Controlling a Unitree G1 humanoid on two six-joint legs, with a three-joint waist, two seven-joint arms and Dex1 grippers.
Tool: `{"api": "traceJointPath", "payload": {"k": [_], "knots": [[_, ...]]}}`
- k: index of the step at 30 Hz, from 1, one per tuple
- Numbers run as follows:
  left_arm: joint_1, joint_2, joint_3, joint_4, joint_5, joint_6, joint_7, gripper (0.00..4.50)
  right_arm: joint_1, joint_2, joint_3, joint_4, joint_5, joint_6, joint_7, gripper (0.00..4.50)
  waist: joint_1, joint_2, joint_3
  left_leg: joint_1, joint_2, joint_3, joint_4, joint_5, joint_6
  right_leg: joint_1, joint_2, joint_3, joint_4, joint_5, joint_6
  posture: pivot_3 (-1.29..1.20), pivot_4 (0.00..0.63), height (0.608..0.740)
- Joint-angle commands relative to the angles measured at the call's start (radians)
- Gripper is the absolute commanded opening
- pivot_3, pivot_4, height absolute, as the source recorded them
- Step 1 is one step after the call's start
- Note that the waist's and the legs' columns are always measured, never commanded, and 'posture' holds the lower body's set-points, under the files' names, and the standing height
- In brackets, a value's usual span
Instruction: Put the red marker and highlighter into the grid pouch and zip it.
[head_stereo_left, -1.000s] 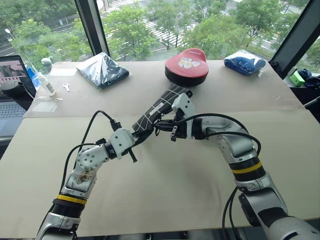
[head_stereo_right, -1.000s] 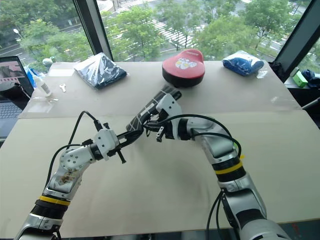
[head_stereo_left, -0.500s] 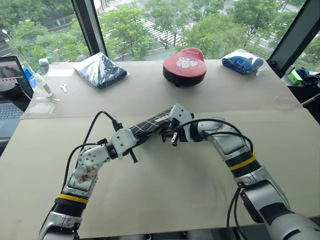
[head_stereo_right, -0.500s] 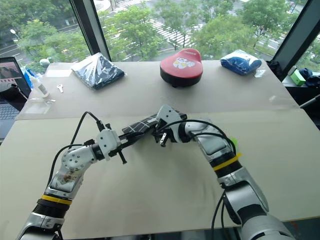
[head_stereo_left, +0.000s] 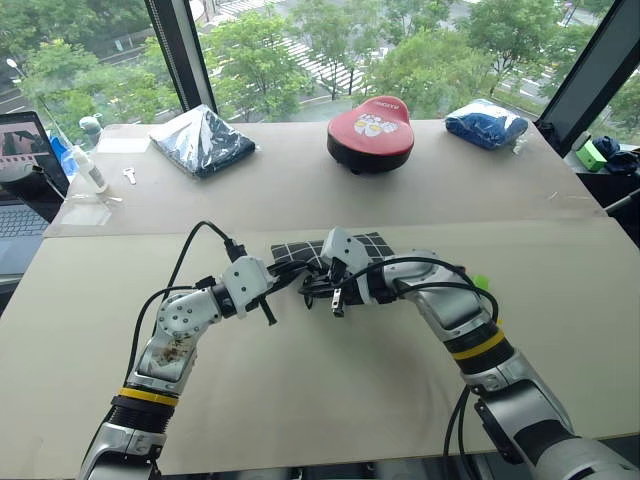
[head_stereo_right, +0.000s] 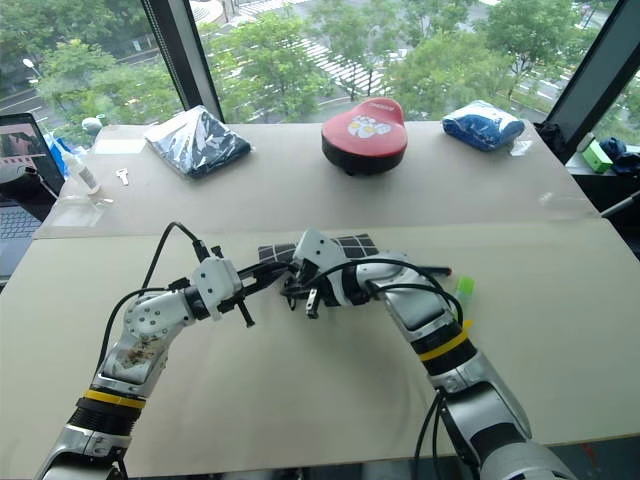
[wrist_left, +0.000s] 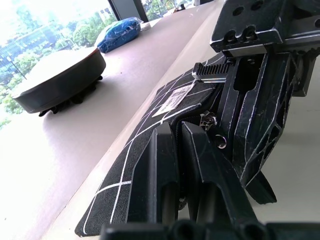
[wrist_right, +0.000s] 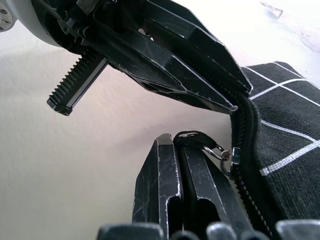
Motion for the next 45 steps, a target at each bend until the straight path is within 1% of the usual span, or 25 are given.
{"api": "traceJointPath", "payload": {"k": [1,3,4,6,7,8,9,11,14,16,18,20,23,26,30,32,38,45], "knots": [[-0.011,-0.005,0.008,-0.031,-0.014,-0.017,0.003,0.0,-0.043,-0.008,-0.096,0.014,0.03,-0.02,-0.023,1.43,0.0,0.0,0.0,0.0,0.0,0.0,0.0,0.0,0.0,0.0,0.0,0.0,0.0,0.0,0.0,0.0,0.15,0.74],[-0.004,-0.007,0.009,-0.037,-0.014,-0.015,0.006,0.0,-0.018,-0.046,-0.129,-0.058,0.082,0.014,0.022,2.15,0.001,0.0,0.0,0.0,0.0,0.0,-0.001,0.0,0.0,0.0,0.0,0.0,0.0,0.0,0.0,0.0,0.15,0.74],[-0.001,-0.007,0.01,-0.04,-0.014,-0.015,0.008,0.0,-0.005,-0.063,-0.152,-0.093,0.103,0.044,0.025,2.52,0.002,0.0,0.0,0.0,0.0,0.0,-0.001,0.0,0.0,0.0,0.0,0.0,0.0,0.0,0.0,0.0,0.15,0.74],[0.004,-0.007,0.01,-0.044,-0.014,-0.015,0.009,0.0,0.01,-0.085,-0.179,-0.134,0.134,0.087,0.023,3.11,0.0,0.0,0.0,-0.001,0.0,0.0,-0.001,0.0,0.0,0.0,0.0,0.0,-0.001,0.0,0.0,0.0,0.15,0.74],[0.008,-0.008,0.011,-0.047,-0.014,-0.014,0.011,0.0,0.032,-0.11,-0.207,-0.183,0.18,0.131,0.039,3.52,-0.001,0.0,0.0,-0.001,0.0,0.0,-0.001,0.0,0.0,0.0,0.0,0.0,-0.001,0.0,0.0,0.0,0.15,0.74],[0.011,-0.009,0.012,-0.051,-0.014,-0.012,0.014,0.0,0.052,-0.132,-0.244,-0.235,0.242,0.194,0.059,3.79,0.0,0.0,0.0,-0.001,0.0,0.0,-0.001,0.0,0.0,0.0,0.0,0.0,-0.001,0.0,0.0,0.0,0.15,0.74],[0.015,-0.01,0.013,-0.054,-0.014,-0.01,0.017,0.0,0.081,-0.163,-0.288,-0.3,0.309,0.244,0.083,4.15,0.003,0.0,0.0,-0.001,0.0,0.0,-0.001,0.0,0.0,0.0,0.0,0.0,-0.001,0.0,0.0,0.0,0.15,0.74],[0.024,-0.011,0.016,-0.062,-0.013,-0.006,0.024,0.0,0.146,-0.237,-0.366,-0.409,0.39,0.301,0.102,4.15,0.006,0.0,0.0,-0.002,0.0,-0.001,-0.001,0.0,0.0,0.0,0.0,-0.001,-0.001,0.0,0.0,0.0,0.15,0.74],[0.036,-0.015,0.018,-0.072,-0.013,-0.002,0.031,0.0,0.246,-0.346,-0.477,-0.515,0.416,0.307,0.079,4.15,0.021,0.0,0.0,-0.003,0.0,-0.002,0.0,-0.001,0.001,0.0,-0.001,-0.001,-0.002,0.0,0.0,0.0,0.15,0.74],[0.042,-0.018,0.019,-0.078,-0.012,-0.001,0.036,0.0,0.305,-0.412,-0.554,-0.541,0.395,0.302,0.03,4.15,0.022,0.0,0.0,-0.003,0.0,-0.002,0.001,-0.002,0.003,0.0,-0.002,-0.001,-0.003,0.0,0.0,0.0,0.15,0.74],[0.045,-0.021,0.02,-0.08,-0.013,0.0,0.041,0.0,0.356,-0.47,-0.611,-0.513,0.305,0.3,-0.075,4.15,0.023,-0.001,0.0,-0.002,0.0,-0.002,0.001,-0.002,0.003,0.0,-0.003,0.0,-0.003,0.0,0.0,0.0,0.15,0.74],[0.046,-0.025,0.02,-0.076,-0.012,-0.002,0.043,0.0,0.401,-0.49,-0.665,-0.492,0.252,0.319,-0.177,4.15,0.025,-0.001,0.0,-0.002,-0.001,-0.002,0.001,-0.002,0.003,0.0,-0.004,0.0,-0.002,0.0,0.0,0.0,0.15,0.74],[0.042,-0.033,0.013,-0.066,-0.01,-0.005,0.045,0.0,0.45,-0.474,-0.711,-0.517,0.235,0.405,-0.291,4.15,0.027,-0.001,0.0,-0.001,-0.001,-0.002,0.001,-0.002,0.002,0.0,-0.005,0.0,-0.002,0.0,0.0,0.0,0.15,0.74],[0.033,-0.044,0.005,-0.059,-0.012,-0.003,0.043,0.0,0.539,-0.449,-0.735,-0.607,0.261,0.474,-0.333,4.15,0.026,-0.001,0.0,-0.001,-0.001,-0.002,0.001,-0.001,0.002,0.0,-0.004,0.0,-0.002,0.0,0.0,0.0,0.15,0.74],[0.012,-0.069,-0.006,-0.033,-0.013,-0.007,0.042,0.0,0.633,-0.414,-0.757,-0.634,0.209,0.525,-0.446,4.15,0.027,-0.001,0.0,-0.001,-0.001,-0.002,0.001,-0.002,0.003,0.0,-0.004,0.0,-0.002,0.0,0.0,0.0,0.15,0.74],[0.003,-0.08,-0.012,-0.017,-0.013,-0.013,0.037,0.0,0.628,-0.389,-0.763,-0.628,0.199,0.554,-0.498,4.15,0.028,-0.001,0.0,-0.001,-0.001,-0.002,0.003,-0.003,0.004,0.002,-0.005,0.0,-0.002,0.0,0.0,0.0,0.15,0.74],[-0.011,-0.098,-0.019,0.005,-0.011,-0.023,0.037,0.0,0.586,-0.338,-0.748,-0.56,0.162,0.555,-0.6,4.15,0.026,-0.001,0.0,0.0,-0.001,-0.002,0.003,-0.003,0.005,0.002,-0.004,0.001,-0.002,0.0,0.0,0.0,0.15,0.74],[-0.017,-0.097,-0.014,0.017,-0.012,-0.029,0.035,0.0,0.568,-0.297,-0.72,-0.5,0.153,0.544,-0.64,4.15,0.024,-0.001,0.0,0.0,-0.001,-0.002,0.003,-0.003,0.005,0.002,-0.002,0.001,-0.002,0.0,0.0,0.0,0.15,0.74]]}}
